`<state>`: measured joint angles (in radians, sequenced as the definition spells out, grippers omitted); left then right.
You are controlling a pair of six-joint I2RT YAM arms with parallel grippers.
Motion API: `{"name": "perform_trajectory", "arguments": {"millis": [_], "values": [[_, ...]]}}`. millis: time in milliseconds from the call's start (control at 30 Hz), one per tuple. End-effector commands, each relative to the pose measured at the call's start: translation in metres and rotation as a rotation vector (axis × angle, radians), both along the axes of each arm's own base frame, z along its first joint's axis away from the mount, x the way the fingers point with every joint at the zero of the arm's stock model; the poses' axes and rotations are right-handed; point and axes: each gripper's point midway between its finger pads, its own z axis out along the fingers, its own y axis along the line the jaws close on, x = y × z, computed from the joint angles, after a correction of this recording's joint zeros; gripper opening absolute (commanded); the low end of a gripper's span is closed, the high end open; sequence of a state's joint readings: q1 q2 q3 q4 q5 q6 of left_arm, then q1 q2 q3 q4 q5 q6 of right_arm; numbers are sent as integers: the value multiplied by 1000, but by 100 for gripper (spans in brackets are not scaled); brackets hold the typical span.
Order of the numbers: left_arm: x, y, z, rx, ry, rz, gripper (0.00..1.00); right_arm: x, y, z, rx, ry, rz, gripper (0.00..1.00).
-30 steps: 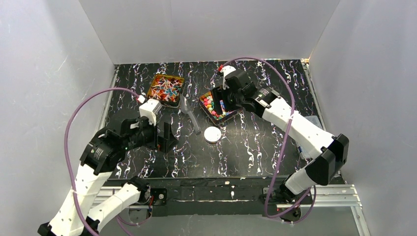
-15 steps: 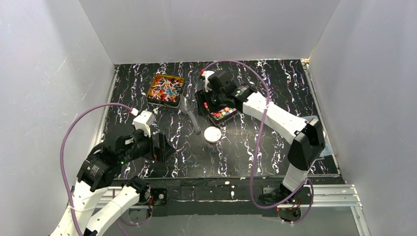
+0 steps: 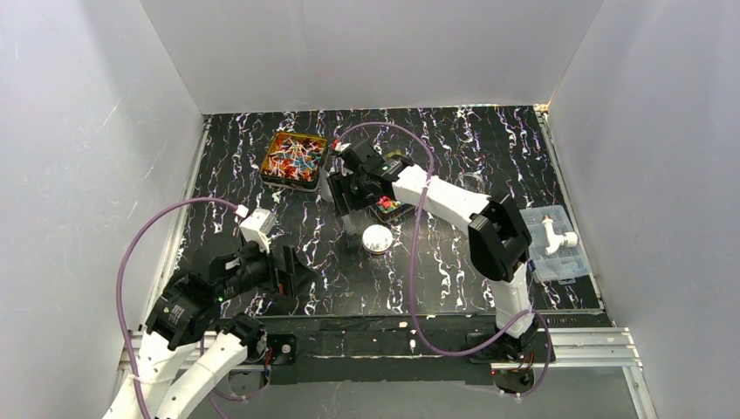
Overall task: Pack the candies
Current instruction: Pick up the spatula from the center of the board.
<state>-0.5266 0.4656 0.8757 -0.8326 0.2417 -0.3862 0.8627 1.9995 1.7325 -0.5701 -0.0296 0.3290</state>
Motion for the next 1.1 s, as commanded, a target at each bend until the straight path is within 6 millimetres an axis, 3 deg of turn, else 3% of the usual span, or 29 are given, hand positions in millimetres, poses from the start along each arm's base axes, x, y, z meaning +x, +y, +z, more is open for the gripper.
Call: {"name": "perform_trajectory", "arguments": {"millis": [0,433,667,1067], "values": [[-1,-7,-1,-55,-17,-14,99,17,16,4,38,-34,-35,69],[-3,-9,-8,-79,-21,-21,99,35,22,-47,-50,-14,-78,64],[-3,-9,-9,-79,-18,-21,99,41,27,-62,-67,-10,-82,62],[-2,-10,-11,-76,-13,-24,99,37,26,-81,-79,17,-66,48]]}}
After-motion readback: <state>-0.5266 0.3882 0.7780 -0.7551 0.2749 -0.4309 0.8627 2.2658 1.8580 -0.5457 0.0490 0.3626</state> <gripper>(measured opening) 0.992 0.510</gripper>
